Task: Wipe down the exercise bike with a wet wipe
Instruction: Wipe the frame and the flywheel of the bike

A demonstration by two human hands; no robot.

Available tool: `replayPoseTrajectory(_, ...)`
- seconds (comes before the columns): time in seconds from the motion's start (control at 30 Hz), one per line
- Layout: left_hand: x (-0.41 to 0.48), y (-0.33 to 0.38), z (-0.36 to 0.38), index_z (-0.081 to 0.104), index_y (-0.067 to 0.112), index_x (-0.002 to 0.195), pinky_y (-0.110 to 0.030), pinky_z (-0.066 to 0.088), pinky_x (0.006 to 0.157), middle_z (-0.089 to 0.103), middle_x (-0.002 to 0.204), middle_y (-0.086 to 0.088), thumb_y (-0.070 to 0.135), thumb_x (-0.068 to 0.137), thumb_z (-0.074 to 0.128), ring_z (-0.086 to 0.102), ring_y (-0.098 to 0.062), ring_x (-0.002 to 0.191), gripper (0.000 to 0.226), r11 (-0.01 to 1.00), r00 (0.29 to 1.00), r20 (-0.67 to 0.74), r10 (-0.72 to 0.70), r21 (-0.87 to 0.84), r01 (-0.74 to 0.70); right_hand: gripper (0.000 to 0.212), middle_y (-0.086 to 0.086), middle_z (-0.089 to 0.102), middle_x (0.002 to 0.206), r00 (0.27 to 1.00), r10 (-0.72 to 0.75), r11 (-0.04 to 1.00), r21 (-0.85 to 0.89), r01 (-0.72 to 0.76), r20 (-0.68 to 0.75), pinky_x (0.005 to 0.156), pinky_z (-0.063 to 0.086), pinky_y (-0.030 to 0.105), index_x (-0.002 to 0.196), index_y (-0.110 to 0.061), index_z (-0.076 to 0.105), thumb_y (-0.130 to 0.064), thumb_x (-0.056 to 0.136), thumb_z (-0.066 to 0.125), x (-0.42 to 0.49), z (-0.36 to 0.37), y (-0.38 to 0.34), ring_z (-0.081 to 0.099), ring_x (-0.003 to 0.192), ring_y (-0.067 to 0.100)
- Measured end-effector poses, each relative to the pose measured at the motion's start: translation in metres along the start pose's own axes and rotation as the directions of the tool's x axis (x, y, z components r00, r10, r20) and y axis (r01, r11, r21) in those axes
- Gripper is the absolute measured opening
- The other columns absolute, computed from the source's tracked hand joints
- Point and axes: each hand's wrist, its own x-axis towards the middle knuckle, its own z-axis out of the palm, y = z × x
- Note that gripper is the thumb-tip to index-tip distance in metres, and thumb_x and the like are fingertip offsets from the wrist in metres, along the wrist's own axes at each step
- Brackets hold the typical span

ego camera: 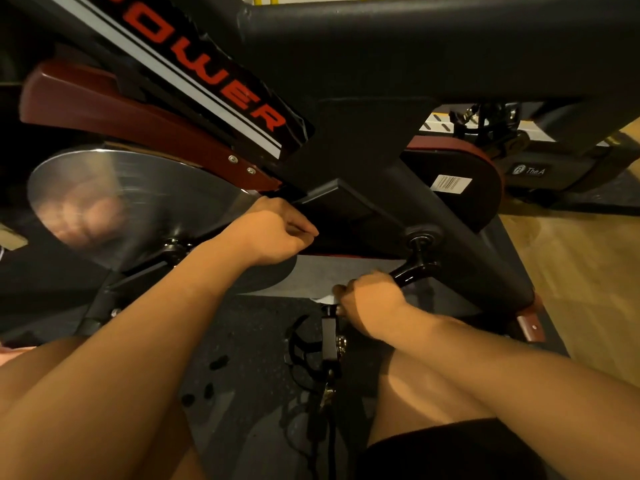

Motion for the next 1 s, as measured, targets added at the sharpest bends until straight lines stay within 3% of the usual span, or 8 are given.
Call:
replayPoseTrajectory(0.17, -0.008, -0.001, 0.004, 0.068, 0.023, 0.120, -0.022, 0.053, 0.092, 0.072, 0.106, 0.006, 0.019, 0.091, 0.066, 0.066, -0.002, 0.097, 0.029, 0.992, 0.997, 0.055, 0.059, 0.110, -0.065, 0.033, 0.006, 0.056, 0.127, 0.986, -0.067, 0.957, -0.269, 0.106, 0.150, 0.104, 0.032, 0.047, 0.128, -0.020, 0.054, -0.028, 0.096, 0.055, 0.013, -0.021, 0.003, 0.048, 0.121, 0.029)
replayPoseTrajectory(0.3, -0.012, -0.003, 0.008, 0.059, 0.021, 0.131, -0.029, 0.051, 0.097, 0.066, 0.120, 0.000, 0.025, 0.092, 0.066, 0.062, -0.009, 0.107, 0.040, 0.982, 0.992, 0.093, 0.088, 0.159, -0.102, 0.011, 0.005, 0.068, 0.091, 0.962, -0.129, 0.939, -0.341, 0.041, -0.241, 0.093, 0.040, 0.038, 0.093, -0.018, 0.069, -0.022, 0.083, 0.070, -0.031, -0.022, 0.058, 0.062, 0.090, 0.025)
replayPoseTrajectory(0.5, -0.016, -0.008, 0.016, 0.054, 0.019, 0.136, -0.030, 0.047, 0.101, 0.062, 0.128, -0.001, 0.024, 0.092, 0.064, 0.058, -0.011, 0.115, 0.045, 0.972, 0.991, 0.065, 0.115, 0.200, -0.126, 0.038, 0.010, 0.057, 0.123, 0.975, -0.102, 0.962, -0.230, 0.147, 0.197, 0.082, 0.046, 0.036, 0.129, -0.012, 0.053, -0.016, 0.092, 0.062, 0.007, -0.040, 0.013, 0.057, 0.111, 0.028)
replayPoseTrajectory(0.6, -0.017, -0.011, 0.017, 0.056, 0.018, 0.135, -0.026, 0.046, 0.098, 0.063, 0.126, -0.001, 0.021, 0.093, 0.063, 0.057, -0.010, 0.114, 0.043, 0.969, 0.989, 0.048, 0.140, 0.199, -0.147, 0.047, 0.004, 0.056, 0.103, 0.968, -0.147, 0.967, -0.177, 0.184, 0.203, 0.074, 0.047, 0.033, 0.129, -0.013, 0.051, -0.024, 0.087, 0.070, 0.031, -0.031, -0.009, 0.057, 0.091, 0.023)
replayPoseTrajectory(0.67, -0.019, -0.012, 0.018, 0.055, 0.018, 0.136, -0.023, 0.043, 0.098, 0.062, 0.128, -0.001, 0.019, 0.093, 0.063, 0.057, -0.010, 0.116, 0.044, 0.969, 0.988, 0.050, 0.146, 0.192, -0.153, 0.036, -0.001, 0.053, 0.087, 0.973, -0.175, 0.974, -0.118, 0.193, 0.147, 0.070, 0.044, 0.032, 0.120, -0.017, 0.056, -0.028, 0.088, 0.068, 0.024, -0.026, 0.001, 0.054, 0.075, 0.018)
replayPoseTrajectory(0.77, -0.020, -0.012, 0.022, 0.051, 0.016, 0.141, -0.022, 0.041, 0.099, 0.057, 0.132, -0.002, 0.020, 0.093, 0.062, 0.055, -0.013, 0.120, 0.048, 0.957, 0.986, 0.042, 0.162, 0.235, -0.167, 0.021, 0.001, 0.064, 0.094, 0.975, -0.207, 0.969, -0.153, 0.194, -0.079, 0.086, 0.038, 0.035, 0.107, -0.021, 0.065, -0.032, 0.089, 0.064, -0.006, -0.015, 0.038, 0.058, 0.091, 0.022)
replayPoseTrajectory(0.9, -0.015, 0.005, 0.051, 0.042, 0.015, 0.148, -0.027, 0.034, 0.112, 0.046, 0.148, -0.006, 0.024, 0.095, 0.060, 0.045, -0.019, 0.136, 0.056, 0.966, 0.979, 0.066, 0.192, 0.164, -0.200, 0.025, -0.001, 0.069, 0.091, 0.833, -0.156, 0.984, -0.156, 0.084, -0.531, 0.082, 0.040, 0.040, 0.088, -0.023, 0.074, -0.016, 0.064, 0.079, -0.055, 0.009, 0.093, 0.057, 0.094, 0.025)
replayPoseTrajectory(1.0, -0.009, 0.029, 0.083, 0.036, 0.011, 0.151, -0.021, 0.023, 0.113, 0.038, 0.155, -0.008, 0.021, 0.098, 0.057, 0.034, -0.019, 0.144, 0.058, 0.967, 0.962, 0.119, 0.244, 0.050, -0.252, 0.025, 0.012, 0.060, 0.098, 0.733, -0.033, 0.998, -0.058, -0.009, -0.680, 0.069, 0.042, 0.041, 0.090, -0.012, 0.075, -0.004, 0.069, 0.064, -0.075, 0.020, 0.104, 0.050, 0.092, 0.032)
